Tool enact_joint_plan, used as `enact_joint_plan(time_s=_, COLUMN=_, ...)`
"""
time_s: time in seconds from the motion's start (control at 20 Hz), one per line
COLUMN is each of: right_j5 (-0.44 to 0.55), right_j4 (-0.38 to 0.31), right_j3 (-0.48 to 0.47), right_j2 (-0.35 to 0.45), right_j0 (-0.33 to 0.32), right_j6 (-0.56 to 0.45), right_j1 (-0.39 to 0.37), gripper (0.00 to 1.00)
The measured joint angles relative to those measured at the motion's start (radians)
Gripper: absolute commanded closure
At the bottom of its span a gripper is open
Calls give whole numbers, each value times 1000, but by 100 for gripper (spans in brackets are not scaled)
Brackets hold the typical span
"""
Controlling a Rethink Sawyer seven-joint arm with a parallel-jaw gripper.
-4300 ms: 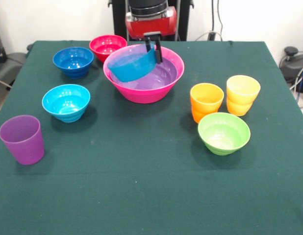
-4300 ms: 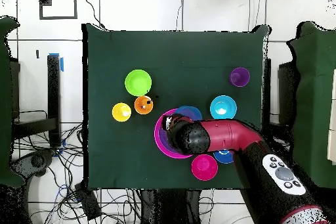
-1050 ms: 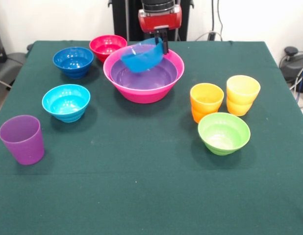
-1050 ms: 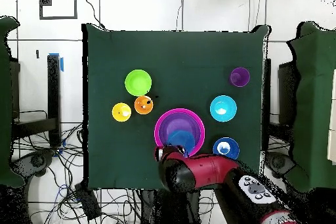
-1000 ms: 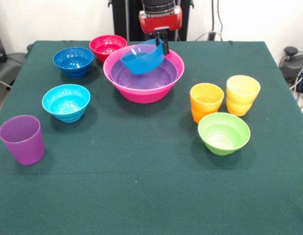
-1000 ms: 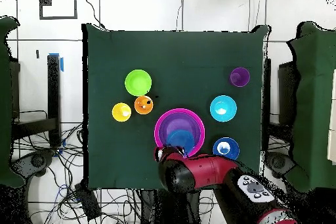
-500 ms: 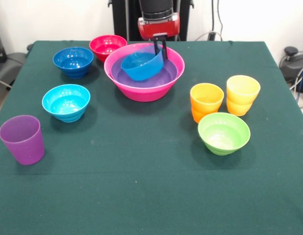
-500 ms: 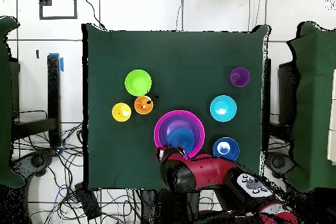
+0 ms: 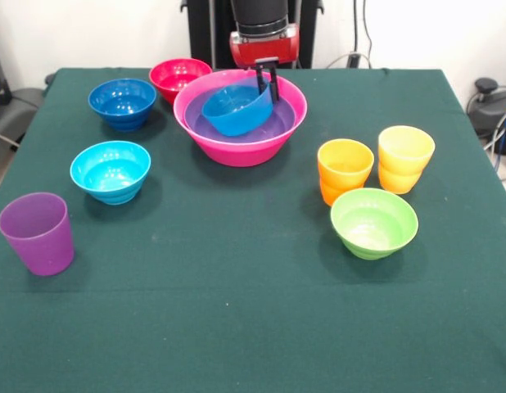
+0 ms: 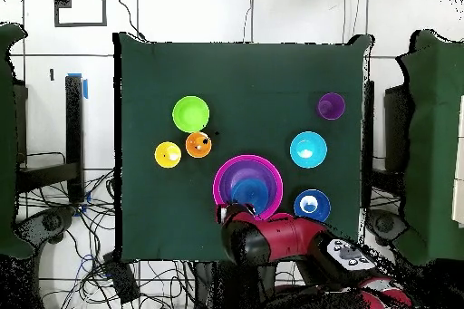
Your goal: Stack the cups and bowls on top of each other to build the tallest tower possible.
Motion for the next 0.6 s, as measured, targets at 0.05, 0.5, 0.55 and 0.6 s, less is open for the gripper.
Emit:
enact_joint_plan(time_s=0.05, right_j5=0, right_j4=0, right_j3=0, right_j2=0, right_j0=0, right_j6=0, right_j1=0, gripper=100)
enact_joint_plan(time_s=0.5, right_j5=0, right_j4=0, right_j3=0, right_j2=4, right_j0=-12, right_j6=0, right_j1=0, gripper=100)
enact_joint_plan(time_s=0.55, right_j5=0, right_j4=0, right_j3=0, right_j2=8, right_j0=-22, right_j6=0, right_j1=0, gripper=0)
enact_joint_plan(time_s=0.6, right_j5=0, right_j4=0, right_j3=0, right_j2=9, right_j0=-24, right_j6=0, right_j1=0, gripper=0)
